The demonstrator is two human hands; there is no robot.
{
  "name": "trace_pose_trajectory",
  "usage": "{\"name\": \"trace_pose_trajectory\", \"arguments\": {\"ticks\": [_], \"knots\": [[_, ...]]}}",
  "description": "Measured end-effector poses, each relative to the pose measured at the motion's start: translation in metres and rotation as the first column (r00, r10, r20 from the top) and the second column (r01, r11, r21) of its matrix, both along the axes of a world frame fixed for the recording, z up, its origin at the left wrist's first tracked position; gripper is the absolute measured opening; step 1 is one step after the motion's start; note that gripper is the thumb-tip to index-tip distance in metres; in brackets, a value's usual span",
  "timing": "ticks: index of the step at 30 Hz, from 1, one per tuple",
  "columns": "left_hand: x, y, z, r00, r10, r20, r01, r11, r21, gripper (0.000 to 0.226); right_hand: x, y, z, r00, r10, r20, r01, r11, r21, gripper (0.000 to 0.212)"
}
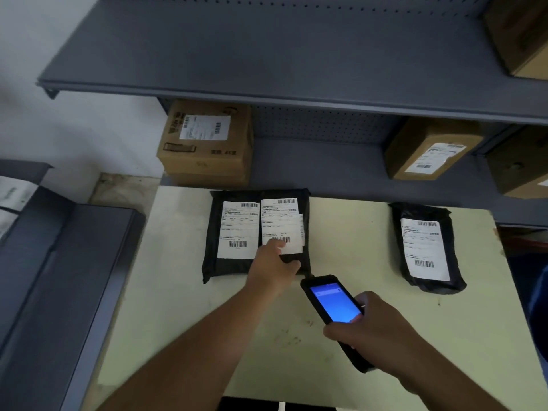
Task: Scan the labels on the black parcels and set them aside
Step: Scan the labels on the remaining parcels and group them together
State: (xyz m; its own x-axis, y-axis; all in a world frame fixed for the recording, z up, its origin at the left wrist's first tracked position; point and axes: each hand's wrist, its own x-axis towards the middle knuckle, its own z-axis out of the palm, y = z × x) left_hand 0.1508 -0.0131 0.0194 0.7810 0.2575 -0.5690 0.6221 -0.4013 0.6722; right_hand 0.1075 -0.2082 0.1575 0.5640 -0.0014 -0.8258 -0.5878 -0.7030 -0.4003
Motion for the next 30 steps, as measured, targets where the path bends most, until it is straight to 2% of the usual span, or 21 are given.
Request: {"name": "trace_pose_trajectory", "arguments": {"ticks": [7, 13, 16, 21, 26, 30], "knots": [[-0.013, 0.052, -0.003, 0.991, 0.136, 0.017, -0.136, 0.974, 0.183, 0.054, -0.005, 0.027, -0.004, 0.999, 0.053, -0.006, -0.053, 0.999, -0.007, 0.048], [-0.026, 0.088, -0.008, 0.983, 0.184, 0.015, -0.176, 0.909, 0.378, 0.053, -0.006, 0.041, -0.007, 0.997, 0.079, -0.014, -0.079, 0.997, -0.023, 0.049], [-0.026, 0.099, -0.012, 0.981, 0.191, 0.020, -0.180, 0.879, 0.442, 0.060, -0.006, 0.046, -0.009, 0.996, 0.083, -0.021, -0.083, 0.996, -0.028, 0.048], [-0.023, 0.105, -0.017, 0.957, 0.288, -0.042, -0.245, 0.875, 0.417, 0.079, -0.007, 0.054, -0.011, 0.996, 0.090, -0.025, -0.091, 0.995, -0.045, 0.050], [-0.020, 0.103, -0.034, 0.913, 0.352, -0.206, -0.292, 0.917, 0.271, 0.097, -0.008, 0.057, -0.012, 0.997, 0.075, -0.028, -0.076, 0.996, -0.045, 0.049], [-0.019, 0.100, -0.047, 0.892, 0.380, -0.245, -0.339, 0.921, 0.194, 0.103, -0.010, 0.058, -0.013, 0.997, 0.056, -0.050, -0.059, 0.997, -0.051, 0.050]]}}
